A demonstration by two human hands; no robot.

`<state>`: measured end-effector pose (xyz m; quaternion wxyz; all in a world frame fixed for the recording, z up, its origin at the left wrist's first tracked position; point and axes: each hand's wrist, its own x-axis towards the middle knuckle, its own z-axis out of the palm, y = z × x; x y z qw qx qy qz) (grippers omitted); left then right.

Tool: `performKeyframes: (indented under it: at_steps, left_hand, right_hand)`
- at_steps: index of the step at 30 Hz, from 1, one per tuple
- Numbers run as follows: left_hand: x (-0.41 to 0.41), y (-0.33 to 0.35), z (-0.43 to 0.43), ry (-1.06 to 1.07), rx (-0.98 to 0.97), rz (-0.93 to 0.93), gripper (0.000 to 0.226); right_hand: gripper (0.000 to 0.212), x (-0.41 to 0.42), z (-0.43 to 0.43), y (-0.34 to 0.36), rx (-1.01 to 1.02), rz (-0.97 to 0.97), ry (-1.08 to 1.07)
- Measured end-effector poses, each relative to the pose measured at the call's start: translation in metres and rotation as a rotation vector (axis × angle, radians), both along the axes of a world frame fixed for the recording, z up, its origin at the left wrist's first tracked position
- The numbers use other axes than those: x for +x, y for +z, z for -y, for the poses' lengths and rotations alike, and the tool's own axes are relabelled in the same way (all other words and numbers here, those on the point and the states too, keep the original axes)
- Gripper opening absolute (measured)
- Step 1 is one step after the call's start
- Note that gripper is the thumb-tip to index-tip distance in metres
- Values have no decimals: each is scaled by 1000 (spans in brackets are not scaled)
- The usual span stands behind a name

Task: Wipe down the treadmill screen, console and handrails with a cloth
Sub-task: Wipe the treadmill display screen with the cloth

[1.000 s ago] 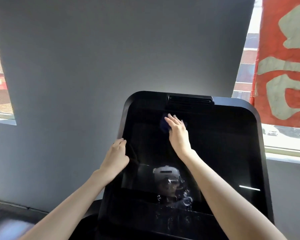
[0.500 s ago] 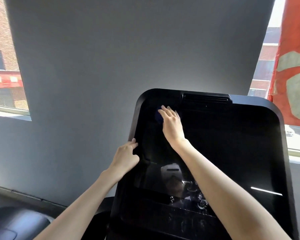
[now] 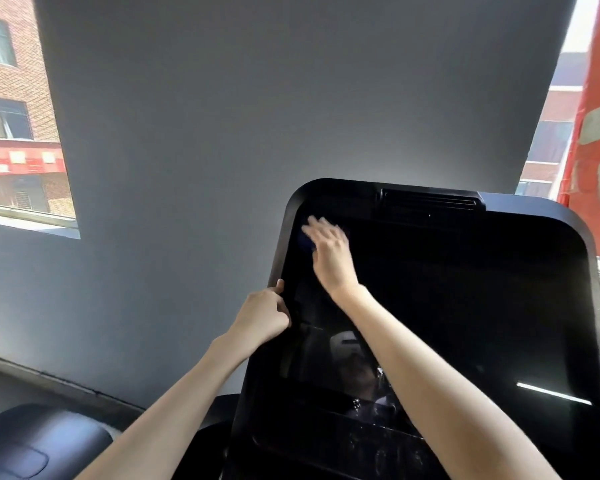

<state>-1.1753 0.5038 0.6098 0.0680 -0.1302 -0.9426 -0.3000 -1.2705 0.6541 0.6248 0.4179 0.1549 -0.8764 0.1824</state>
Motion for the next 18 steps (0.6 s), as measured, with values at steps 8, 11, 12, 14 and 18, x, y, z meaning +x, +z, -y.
performKeyframes:
  at_steps: [8,11,12,14,18]
  left_hand:
    - [2,-5,0,-15,-3,-68,37]
    - [6,-17,7,-36,45,-60,39]
    - [9,-22,9,-26,64,-58,40]
    - [13,-33,14,7,117,-64,41]
    - [23,-46,18,95,157,-96,39]
  right_hand:
    - [43,7,-20,-1,227,19,99]
    - [47,-3,8,13,-27,70,-22]
    - [48,0,13,9,-49,74,-27]
    - [48,16,10,-11,13,69,42]
    - [53,74,-1,-85,185,72,214]
